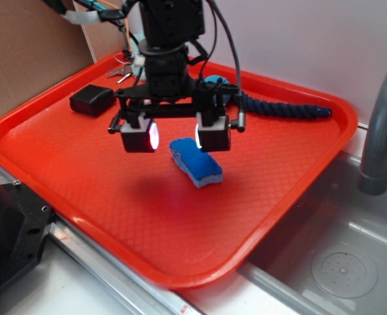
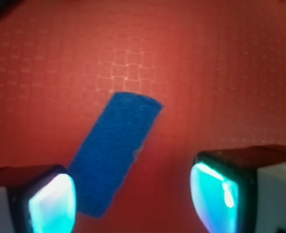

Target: Grab the blue sponge.

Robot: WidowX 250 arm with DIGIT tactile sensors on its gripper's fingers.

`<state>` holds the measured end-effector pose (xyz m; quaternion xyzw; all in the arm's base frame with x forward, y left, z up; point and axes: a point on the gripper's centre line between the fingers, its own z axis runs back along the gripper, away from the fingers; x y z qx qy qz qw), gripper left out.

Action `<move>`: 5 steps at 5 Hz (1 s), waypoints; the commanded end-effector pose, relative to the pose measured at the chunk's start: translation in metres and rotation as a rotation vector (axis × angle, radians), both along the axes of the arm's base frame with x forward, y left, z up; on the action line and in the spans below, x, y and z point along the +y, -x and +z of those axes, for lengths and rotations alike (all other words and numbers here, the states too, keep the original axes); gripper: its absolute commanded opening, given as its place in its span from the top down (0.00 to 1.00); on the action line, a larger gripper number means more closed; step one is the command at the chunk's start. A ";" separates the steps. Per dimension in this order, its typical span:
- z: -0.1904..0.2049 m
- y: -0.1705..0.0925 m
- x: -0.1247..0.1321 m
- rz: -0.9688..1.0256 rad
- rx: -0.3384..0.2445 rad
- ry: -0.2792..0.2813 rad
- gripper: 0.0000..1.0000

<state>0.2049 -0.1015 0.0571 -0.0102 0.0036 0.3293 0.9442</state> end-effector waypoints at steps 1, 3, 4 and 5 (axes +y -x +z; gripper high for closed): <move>0.011 -0.009 0.000 -0.012 -0.048 0.021 0.00; 0.002 -0.024 -0.005 -0.024 -0.061 0.046 0.00; -0.008 -0.033 -0.011 -0.041 -0.031 0.044 0.00; -0.019 -0.043 -0.015 -0.054 0.001 0.044 0.00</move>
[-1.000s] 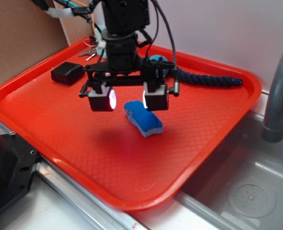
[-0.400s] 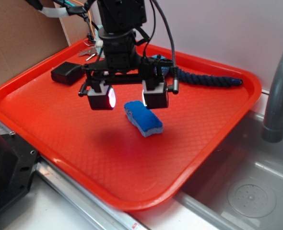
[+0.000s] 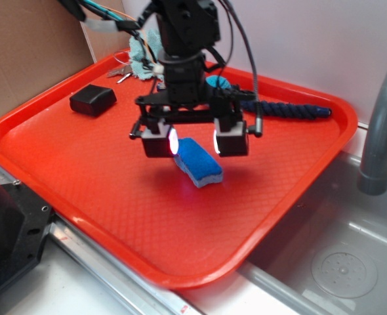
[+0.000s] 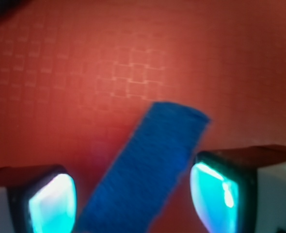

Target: Grab the blue sponge.

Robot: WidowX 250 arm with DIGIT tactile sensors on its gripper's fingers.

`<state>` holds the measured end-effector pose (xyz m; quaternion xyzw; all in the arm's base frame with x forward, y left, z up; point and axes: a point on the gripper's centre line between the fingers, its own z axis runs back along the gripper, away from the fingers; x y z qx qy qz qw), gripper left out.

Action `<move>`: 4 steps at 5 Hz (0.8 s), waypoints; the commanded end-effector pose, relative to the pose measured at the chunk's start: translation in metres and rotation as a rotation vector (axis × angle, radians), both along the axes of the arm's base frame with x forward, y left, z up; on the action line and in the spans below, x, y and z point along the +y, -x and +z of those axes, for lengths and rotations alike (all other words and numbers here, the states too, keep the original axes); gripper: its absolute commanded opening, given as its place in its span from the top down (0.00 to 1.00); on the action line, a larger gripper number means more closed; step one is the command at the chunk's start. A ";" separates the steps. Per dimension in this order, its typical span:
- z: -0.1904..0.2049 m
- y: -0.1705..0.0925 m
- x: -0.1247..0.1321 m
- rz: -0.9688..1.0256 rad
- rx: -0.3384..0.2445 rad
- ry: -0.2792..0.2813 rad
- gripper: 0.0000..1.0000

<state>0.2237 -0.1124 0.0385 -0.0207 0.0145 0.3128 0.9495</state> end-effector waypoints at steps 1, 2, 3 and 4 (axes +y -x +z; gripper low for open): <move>-0.002 -0.026 -0.004 -0.020 0.016 0.019 0.00; -0.001 -0.018 -0.005 -0.038 0.037 0.004 0.79; 0.015 -0.007 0.007 -0.110 0.011 -0.028 1.00; 0.048 0.005 0.029 -0.236 -0.087 -0.071 1.00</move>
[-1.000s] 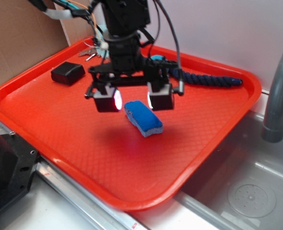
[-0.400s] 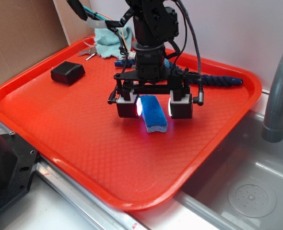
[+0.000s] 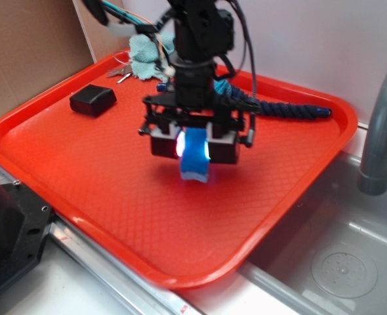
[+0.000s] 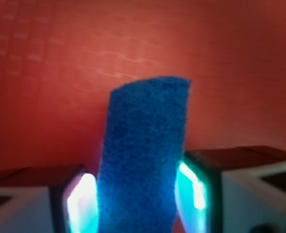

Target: Grab the blue sponge.

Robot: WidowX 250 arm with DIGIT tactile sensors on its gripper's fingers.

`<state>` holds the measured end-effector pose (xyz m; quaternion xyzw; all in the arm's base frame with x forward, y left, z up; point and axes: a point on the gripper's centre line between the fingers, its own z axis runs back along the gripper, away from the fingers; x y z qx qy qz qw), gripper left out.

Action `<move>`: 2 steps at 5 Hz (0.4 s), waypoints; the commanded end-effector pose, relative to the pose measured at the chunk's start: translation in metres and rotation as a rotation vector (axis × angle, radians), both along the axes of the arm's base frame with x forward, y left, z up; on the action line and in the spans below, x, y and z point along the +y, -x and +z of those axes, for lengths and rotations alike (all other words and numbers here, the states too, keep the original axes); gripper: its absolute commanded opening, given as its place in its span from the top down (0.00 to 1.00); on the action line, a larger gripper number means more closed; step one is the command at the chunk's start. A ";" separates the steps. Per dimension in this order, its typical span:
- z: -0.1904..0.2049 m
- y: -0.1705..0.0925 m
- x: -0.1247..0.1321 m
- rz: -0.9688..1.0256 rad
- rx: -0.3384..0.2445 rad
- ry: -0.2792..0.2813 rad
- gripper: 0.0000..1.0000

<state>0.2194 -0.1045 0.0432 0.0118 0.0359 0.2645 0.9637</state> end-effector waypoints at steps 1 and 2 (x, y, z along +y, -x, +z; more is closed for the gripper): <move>0.077 0.006 0.053 -0.274 -0.151 -0.018 1.00; 0.109 0.011 0.099 -0.288 -0.036 -0.109 1.00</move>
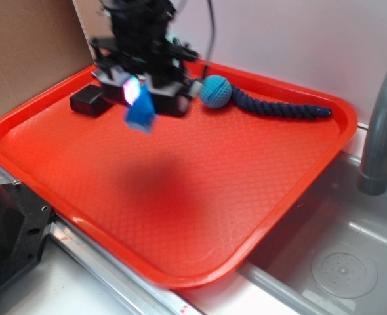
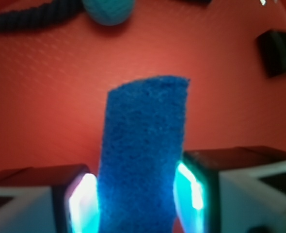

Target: Grab the blue sponge.

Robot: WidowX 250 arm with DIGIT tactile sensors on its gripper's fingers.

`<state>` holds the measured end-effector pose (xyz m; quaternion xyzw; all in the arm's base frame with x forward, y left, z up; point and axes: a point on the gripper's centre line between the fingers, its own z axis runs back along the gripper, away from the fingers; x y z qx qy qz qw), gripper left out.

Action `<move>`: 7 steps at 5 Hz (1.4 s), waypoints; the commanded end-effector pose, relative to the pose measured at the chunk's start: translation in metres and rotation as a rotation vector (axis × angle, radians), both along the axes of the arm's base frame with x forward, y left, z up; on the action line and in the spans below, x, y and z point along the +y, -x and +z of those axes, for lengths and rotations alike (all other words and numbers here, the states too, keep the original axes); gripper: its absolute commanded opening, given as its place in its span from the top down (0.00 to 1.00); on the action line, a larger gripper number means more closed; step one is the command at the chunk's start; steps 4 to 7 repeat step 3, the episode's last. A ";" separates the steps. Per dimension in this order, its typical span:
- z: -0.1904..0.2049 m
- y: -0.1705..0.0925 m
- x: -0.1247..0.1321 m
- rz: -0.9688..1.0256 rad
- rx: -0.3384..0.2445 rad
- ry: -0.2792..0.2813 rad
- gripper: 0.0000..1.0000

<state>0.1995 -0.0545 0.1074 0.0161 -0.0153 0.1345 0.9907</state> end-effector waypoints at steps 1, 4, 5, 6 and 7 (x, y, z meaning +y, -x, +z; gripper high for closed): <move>0.058 0.000 0.074 -0.033 0.071 -0.112 1.00; 0.080 0.002 0.063 -0.083 0.010 -0.152 1.00; 0.080 0.002 0.063 -0.083 0.010 -0.152 1.00; 0.080 0.002 0.063 -0.083 0.010 -0.152 1.00; 0.080 0.002 0.063 -0.083 0.010 -0.152 1.00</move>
